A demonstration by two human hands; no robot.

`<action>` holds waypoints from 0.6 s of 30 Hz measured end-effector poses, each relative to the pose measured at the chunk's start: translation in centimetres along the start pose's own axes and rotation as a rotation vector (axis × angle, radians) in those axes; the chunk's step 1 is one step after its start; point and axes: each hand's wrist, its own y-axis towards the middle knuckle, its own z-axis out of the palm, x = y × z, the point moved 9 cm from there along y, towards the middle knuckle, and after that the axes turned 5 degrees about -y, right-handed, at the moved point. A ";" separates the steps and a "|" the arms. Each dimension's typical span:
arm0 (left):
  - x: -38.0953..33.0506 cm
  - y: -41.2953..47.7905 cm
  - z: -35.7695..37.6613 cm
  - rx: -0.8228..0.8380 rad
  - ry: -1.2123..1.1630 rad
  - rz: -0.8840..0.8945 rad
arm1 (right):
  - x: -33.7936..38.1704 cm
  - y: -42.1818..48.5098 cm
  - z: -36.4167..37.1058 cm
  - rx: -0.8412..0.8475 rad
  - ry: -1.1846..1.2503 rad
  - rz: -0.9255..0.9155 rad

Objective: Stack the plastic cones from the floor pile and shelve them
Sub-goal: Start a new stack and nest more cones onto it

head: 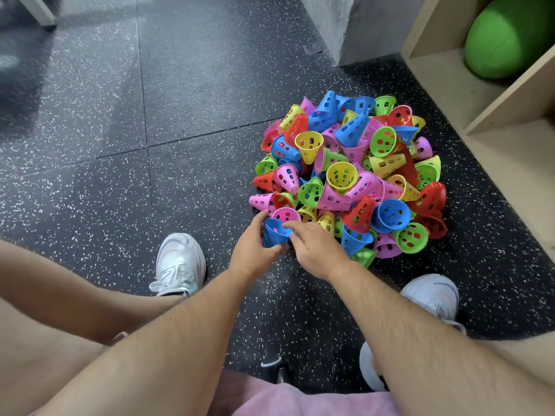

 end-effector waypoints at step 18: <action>2.3 0.0 -1.7 -0.040 0.072 -0.106 | 0.5 3.6 2.7 -0.093 -0.529 0.003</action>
